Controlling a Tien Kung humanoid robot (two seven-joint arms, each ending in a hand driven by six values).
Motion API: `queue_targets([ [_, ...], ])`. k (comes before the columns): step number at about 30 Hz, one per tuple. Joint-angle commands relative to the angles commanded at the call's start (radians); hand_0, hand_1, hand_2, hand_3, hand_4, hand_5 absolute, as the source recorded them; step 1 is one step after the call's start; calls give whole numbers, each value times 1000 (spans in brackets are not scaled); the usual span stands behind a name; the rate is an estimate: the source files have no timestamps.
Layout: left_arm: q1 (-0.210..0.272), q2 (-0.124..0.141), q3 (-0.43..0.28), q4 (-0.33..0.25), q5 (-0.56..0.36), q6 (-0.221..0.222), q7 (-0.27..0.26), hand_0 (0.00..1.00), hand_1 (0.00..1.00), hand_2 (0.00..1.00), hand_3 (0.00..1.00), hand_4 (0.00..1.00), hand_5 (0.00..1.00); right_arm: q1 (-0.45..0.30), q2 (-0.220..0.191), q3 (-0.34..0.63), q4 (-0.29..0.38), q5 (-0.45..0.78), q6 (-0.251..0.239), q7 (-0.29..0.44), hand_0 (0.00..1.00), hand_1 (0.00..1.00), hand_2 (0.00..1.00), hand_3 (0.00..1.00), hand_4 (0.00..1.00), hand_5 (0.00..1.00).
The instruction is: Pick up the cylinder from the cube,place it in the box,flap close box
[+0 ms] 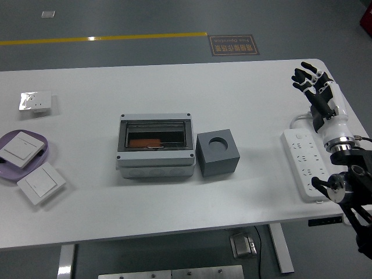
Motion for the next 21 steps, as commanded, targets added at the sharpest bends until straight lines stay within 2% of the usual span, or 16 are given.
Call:
queue_targets([
  [4,5,-5,-81,15,-11,-6,-10,615,626,593,623,708,246,18,-5,-36,-17,10,-9,-3,827,779,784,789,975,353],
  [7,-1,-1,-108,16,1,-10,-13,615,626,593,623,708,246,32,-14,-63,-23,20,-11,-5,827,779,784,789,975,353],
  [8,-2,0,-108,15,3,-10,-14,615,626,594,623,707,245,36,-15,-69,-24,22,-11,-6,831,780,785,788,949,293],
  [13,3,6,-79,11,-4,-11,-8,615,626,594,623,707,245,47,-14,-84,-19,23,-14,-9,831,780,785,788,949,293],
  [14,4,7,-73,11,-6,-12,-7,616,626,594,623,707,246,47,-14,-85,-17,22,-14,-10,838,786,791,813,843,105],
  [21,-4,15,-64,5,14,-15,-4,616,626,594,623,707,246,14,-16,-59,-3,26,-12,-16,837,785,790,812,817,101],
])
